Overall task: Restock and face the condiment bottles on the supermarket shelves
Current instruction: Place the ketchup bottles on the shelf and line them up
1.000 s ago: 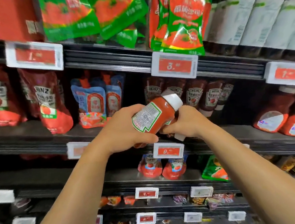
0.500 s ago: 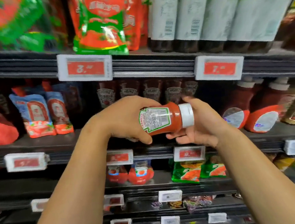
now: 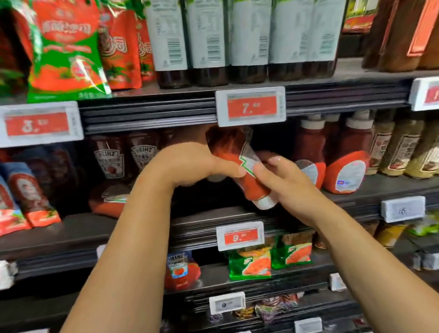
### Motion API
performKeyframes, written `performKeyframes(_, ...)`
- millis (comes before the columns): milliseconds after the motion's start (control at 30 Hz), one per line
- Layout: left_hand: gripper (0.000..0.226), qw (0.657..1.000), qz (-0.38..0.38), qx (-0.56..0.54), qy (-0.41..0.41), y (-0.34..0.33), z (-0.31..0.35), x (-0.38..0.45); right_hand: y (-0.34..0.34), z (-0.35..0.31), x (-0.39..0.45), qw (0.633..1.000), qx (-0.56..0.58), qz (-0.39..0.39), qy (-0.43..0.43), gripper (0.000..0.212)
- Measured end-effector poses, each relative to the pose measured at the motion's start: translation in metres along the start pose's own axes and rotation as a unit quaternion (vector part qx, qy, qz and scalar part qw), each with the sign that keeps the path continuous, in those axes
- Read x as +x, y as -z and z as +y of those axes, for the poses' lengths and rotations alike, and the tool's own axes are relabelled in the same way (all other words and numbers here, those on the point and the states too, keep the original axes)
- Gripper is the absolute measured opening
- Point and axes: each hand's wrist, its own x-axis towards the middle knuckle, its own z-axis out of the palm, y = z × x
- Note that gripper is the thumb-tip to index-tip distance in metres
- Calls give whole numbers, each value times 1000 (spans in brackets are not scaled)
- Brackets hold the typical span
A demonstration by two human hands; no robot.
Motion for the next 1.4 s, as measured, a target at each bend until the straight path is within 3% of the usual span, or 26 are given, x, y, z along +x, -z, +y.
performKeyframes(67, 65, 999, 10, -30, 7, -3, 2, 4, 1, 3, 0, 998, -60, 0, 22, 49)
performKeyframes(300, 74, 999, 0, 4, 47, -17, 17, 12, -3, 10, 6, 985, -171, 27, 18, 35)
performKeyframes(367, 65, 999, -4, -10, 45, -21, 19, 15, -3, 14, 8, 983, -180, 33, 7, 36)
performKeyframes(500, 25, 999, -17, -41, 31, -24, 18, 23, -2, 18, 11, 975, -223, 10, -13, 22)
performKeyframes(600, 27, 999, 1, -41, 12, -28, 18, 27, -3, 19, 12, 968, -250, 14, -25, 38)
performKeyframes(800, 45, 1000, 5, 15, 1, -33, 22, 32, -11, 18, 8, 934, -334, 124, -11, 62)
performKeyframes(1000, 38, 997, -56, -49, 36, -29, 27, 23, -5, 18, 13, 953, -279, 113, -23, 48)
performKeyframes(1100, 13, 999, -2, -49, 4, -31, 24, 25, 2, 21, 15, 976, -197, 87, -26, 42)
performKeyframes(1233, 52, 976, 129, 97, -146, -30, 17, 34, 4, 23, 20, 971, -215, 87, -52, 44)
performKeyframes(1333, 57, 966, 146, 124, -173, -33, 13, 42, 1, 19, 22, 966, -225, 108, -60, 49)
performKeyframes(1400, 59, 962, 158, 148, -167, -37, 13, 47, -5, 15, 24, 957, -257, 127, -55, 64)
